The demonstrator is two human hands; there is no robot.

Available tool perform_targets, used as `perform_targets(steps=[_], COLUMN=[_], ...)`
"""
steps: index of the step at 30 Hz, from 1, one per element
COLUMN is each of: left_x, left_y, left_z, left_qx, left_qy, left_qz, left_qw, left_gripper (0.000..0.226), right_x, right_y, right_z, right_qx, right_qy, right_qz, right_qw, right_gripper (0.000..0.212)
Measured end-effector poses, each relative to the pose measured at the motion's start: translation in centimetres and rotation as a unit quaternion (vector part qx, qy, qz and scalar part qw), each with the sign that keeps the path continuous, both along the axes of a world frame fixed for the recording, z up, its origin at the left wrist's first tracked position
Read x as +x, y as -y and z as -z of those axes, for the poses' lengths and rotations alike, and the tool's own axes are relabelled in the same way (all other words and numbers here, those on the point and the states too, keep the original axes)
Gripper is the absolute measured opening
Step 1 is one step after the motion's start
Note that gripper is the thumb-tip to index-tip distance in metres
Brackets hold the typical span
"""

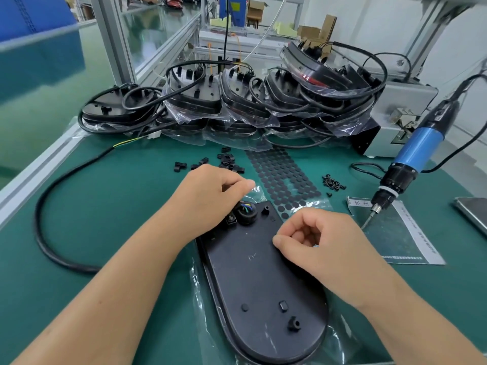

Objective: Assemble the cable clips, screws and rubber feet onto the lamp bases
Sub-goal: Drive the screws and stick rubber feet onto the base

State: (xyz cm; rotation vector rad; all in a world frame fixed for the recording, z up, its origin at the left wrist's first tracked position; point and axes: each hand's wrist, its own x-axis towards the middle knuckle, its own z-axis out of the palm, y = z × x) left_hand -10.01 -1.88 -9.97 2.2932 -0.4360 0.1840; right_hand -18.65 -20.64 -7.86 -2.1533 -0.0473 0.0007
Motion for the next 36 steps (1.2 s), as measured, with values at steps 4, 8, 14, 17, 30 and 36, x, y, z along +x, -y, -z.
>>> perform_targets(steps=[4,8,14,17,30,36], left_x=[-0.2,-0.3,-0.3,-0.4,1.5,2.4], left_y=[0.1,0.2,0.3,0.2,-8.0,-14.6], left_z=[-0.2,-0.4,-0.4,-0.4,-2.3,0.0], left_qx=[0.001,0.007,0.012,0.008,0.114,0.305], left_qy=[0.011,0.022,0.017,0.014,0.047,-0.094], left_qz=[-0.004,-0.013,-0.02,-0.023,-0.254,-0.41], left_qw=[1.0,1.0,1.0,1.0,0.959,0.854], left_gripper=[0.048,0.047,0.047,0.047,0.024,0.027], right_x=[1.1,1.7,2.1,1.9,2.0,0.3], right_y=[0.6,0.8,1.3,1.6,1.9,2.6], right_z=[-0.1,0.0,-0.2,-0.6,-0.1,-0.5], right_qx=[0.024,0.084,0.088,0.133,0.073,-0.136], right_qy=[-0.07,-0.174,-0.207,-0.224,-0.208,-0.119], right_qz=[0.007,0.007,-0.004,-0.008,-0.029,-0.017], right_qw=[0.997,0.981,0.974,0.965,0.975,0.983], right_gripper=[0.022,0.025,0.015,0.009,0.016,0.05])
